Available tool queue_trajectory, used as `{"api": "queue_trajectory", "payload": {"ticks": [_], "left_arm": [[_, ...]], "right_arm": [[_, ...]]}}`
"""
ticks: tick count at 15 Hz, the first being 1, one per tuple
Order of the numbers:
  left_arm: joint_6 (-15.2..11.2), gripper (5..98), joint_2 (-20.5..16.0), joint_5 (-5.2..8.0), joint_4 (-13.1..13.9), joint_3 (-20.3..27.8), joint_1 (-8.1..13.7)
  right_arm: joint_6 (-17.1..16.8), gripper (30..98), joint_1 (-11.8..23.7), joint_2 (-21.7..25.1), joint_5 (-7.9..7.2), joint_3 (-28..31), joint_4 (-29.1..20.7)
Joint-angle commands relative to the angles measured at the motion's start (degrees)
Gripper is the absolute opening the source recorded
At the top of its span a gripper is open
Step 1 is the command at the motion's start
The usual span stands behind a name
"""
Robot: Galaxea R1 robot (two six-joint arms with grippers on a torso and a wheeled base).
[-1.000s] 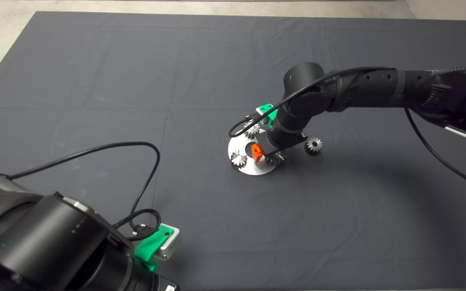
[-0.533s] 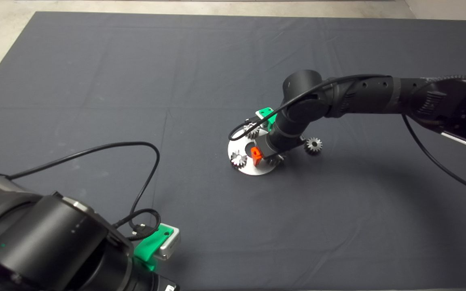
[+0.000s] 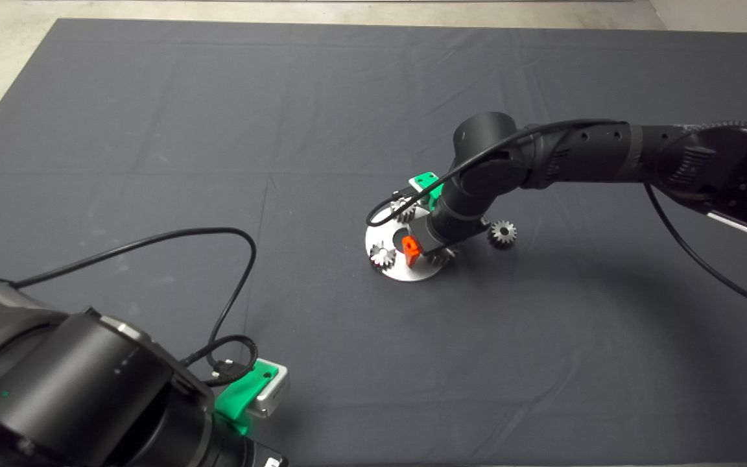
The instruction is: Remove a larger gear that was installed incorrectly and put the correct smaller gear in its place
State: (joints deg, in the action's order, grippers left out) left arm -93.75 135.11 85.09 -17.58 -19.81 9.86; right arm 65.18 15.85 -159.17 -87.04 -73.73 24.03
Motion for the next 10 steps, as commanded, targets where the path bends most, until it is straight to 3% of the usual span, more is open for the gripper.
{"api": "queue_trajectory", "payload": {"ticks": [1, 6, 10], "left_arm": [[-0.3, 97.7, -0.1, 0.16, 0.7, 0.0, 0.8], [-0.3, 97.7, -0.1, 0.16, 0.7, 0.0, 0.8], [-0.3, 97.7, -0.1, 0.08, 0.7, 0.1, 0.8]], "right_arm": [[-0.2, 96.4, 2.1, 1.0, -5.07, -0.3, 2.0], [-0.2, 90.1, 2.4, 0.9, -5.33, -0.3, 2.0], [-0.2, 80.2, 2.4, 0.7, -5.33, -0.4, 2.0]]}}
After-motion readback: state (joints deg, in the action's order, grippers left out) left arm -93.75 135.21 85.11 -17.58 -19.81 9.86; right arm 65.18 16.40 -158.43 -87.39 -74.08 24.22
